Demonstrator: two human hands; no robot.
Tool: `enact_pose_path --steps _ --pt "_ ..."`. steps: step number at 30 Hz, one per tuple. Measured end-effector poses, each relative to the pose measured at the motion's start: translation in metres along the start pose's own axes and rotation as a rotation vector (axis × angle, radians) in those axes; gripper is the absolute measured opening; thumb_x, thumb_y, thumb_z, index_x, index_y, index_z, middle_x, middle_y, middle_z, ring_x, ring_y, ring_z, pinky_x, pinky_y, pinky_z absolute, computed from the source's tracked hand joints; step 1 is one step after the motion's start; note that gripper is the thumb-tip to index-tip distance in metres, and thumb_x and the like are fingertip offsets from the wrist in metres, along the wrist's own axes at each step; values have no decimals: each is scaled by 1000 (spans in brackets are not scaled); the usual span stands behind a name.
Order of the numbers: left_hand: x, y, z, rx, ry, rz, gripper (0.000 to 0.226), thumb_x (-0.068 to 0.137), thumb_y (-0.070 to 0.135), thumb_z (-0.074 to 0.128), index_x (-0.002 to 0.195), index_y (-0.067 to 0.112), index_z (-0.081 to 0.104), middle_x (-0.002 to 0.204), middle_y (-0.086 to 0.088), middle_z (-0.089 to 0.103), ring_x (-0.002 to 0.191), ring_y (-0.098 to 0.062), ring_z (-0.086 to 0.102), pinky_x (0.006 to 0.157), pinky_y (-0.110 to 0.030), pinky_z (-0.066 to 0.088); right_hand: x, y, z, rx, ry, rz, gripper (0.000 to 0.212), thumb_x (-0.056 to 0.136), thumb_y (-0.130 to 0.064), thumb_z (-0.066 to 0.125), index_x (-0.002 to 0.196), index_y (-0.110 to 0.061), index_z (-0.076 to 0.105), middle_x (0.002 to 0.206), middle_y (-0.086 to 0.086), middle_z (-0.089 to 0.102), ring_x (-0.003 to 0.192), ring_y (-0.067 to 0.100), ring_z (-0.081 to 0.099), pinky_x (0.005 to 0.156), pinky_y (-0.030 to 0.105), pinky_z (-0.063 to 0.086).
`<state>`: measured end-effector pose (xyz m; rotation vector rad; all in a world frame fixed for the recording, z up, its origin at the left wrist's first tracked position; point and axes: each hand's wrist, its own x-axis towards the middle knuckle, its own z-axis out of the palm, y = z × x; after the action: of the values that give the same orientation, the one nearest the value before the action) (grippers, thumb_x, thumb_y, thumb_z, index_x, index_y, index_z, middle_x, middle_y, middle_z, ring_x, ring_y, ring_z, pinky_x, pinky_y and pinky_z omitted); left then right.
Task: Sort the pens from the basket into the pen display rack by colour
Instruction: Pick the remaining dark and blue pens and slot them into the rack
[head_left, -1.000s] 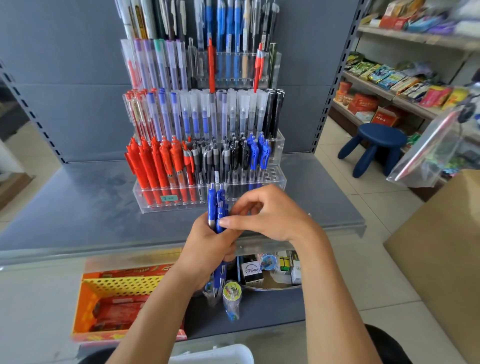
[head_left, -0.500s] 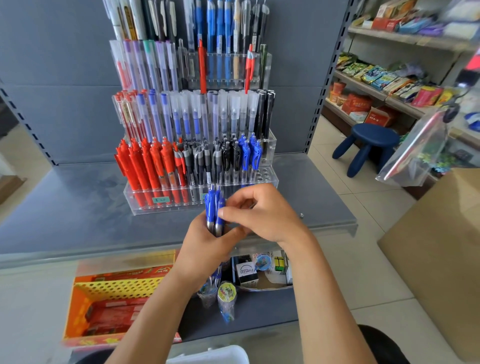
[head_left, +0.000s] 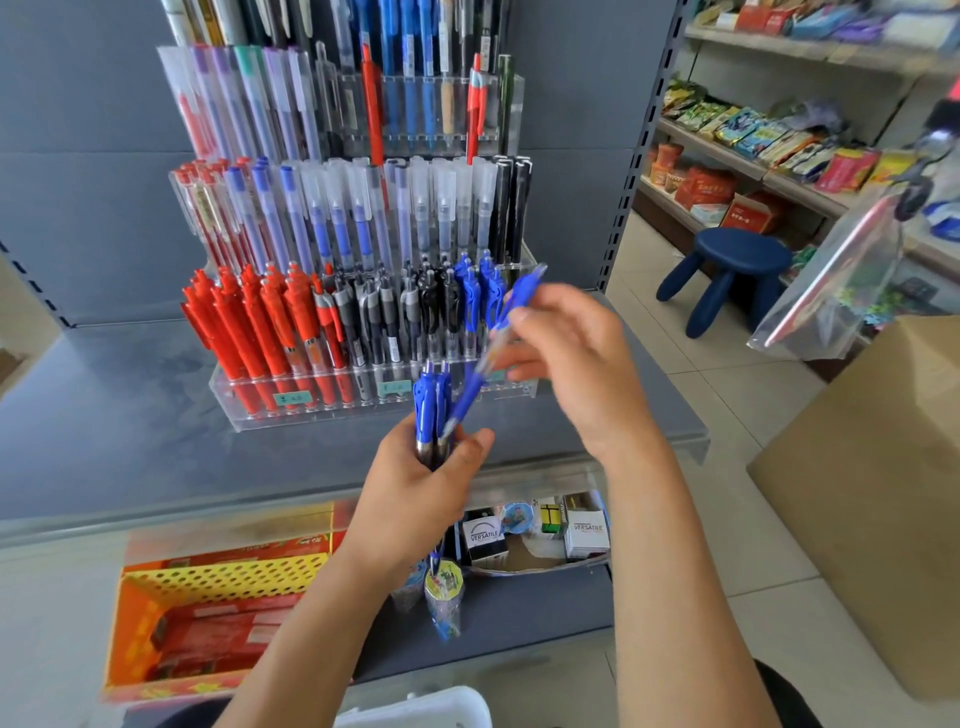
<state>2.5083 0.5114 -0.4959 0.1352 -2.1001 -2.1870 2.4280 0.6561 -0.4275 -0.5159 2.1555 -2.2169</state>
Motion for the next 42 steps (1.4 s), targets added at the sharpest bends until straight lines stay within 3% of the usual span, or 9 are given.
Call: enact_pose_path --steps 2,6,11,17,20,26,31,36,42 --pt "1 0 5 -69 -19 -53 31 103 27 56 85 12 36 73 -14 20 61 -26 17 47 -28 24 8 1 -10 6 174 -89 9 102 -10 53 107 -14 60 85 4 72 74 23 73 61 30 56" --pt "4 0 13 -120 -16 -87 21 105 27 49 92 13 39 69 -7 26 55 -16 23 44 -23 28 26 0 -17 -140 380 -313 14 103 -13 51 114 -20 55 95 -3 67 80 18 72 67 30 60" --pt "5 0 14 -113 -40 -85 26 105 28 48 93 7 37 76 -15 20 56 -18 21 45 -25 25 39 9 -3 -359 346 -347 19 101 -21 53 120 -20 59 94 -10 68 82 11 70 77 42 60" --pt "5 0 12 -109 -70 -72 35 106 28 46 94 -3 33 77 -16 18 65 -30 16 50 -34 19 43 20 1 -529 308 -285 16 99 -24 59 114 -21 65 91 -10 72 80 2 68 80 35 57" --pt "6 0 11 -101 -82 -68 35 106 28 46 95 -3 34 77 -17 19 61 -26 18 48 -29 23 45 25 0 -560 298 -200 15 97 -29 63 111 -25 68 92 -13 74 81 0 69 81 36 58" --pt "5 0 10 -100 -92 -73 32 106 28 47 95 0 37 69 -8 29 54 -17 25 47 -28 25 46 22 1 -622 320 -199 17 96 -30 65 110 -25 73 92 -14 75 80 -2 67 77 27 56" --pt "0 1 9 -99 -73 -70 32 107 27 46 94 -1 36 77 -16 19 63 -29 16 49 -31 22 47 26 9 -690 289 -248 26 97 -28 62 121 -26 72 95 -12 76 83 4 70 78 36 59" --pt "-6 2 4 -93 -65 -66 21 105 29 48 95 12 40 70 -9 27 56 -18 25 47 -26 28 42 36 12 -626 317 -249 31 96 -32 65 126 -33 70 87 -14 76 75 3 70 73 36 60" --pt "-16 6 -5 -93 -103 -81 21 105 29 48 96 11 44 66 -2 44 52 -16 39 48 -27 35 29 45 14 -467 392 -168 33 88 -19 73 119 -23 64 88 -11 76 67 4 66 77 37 58"
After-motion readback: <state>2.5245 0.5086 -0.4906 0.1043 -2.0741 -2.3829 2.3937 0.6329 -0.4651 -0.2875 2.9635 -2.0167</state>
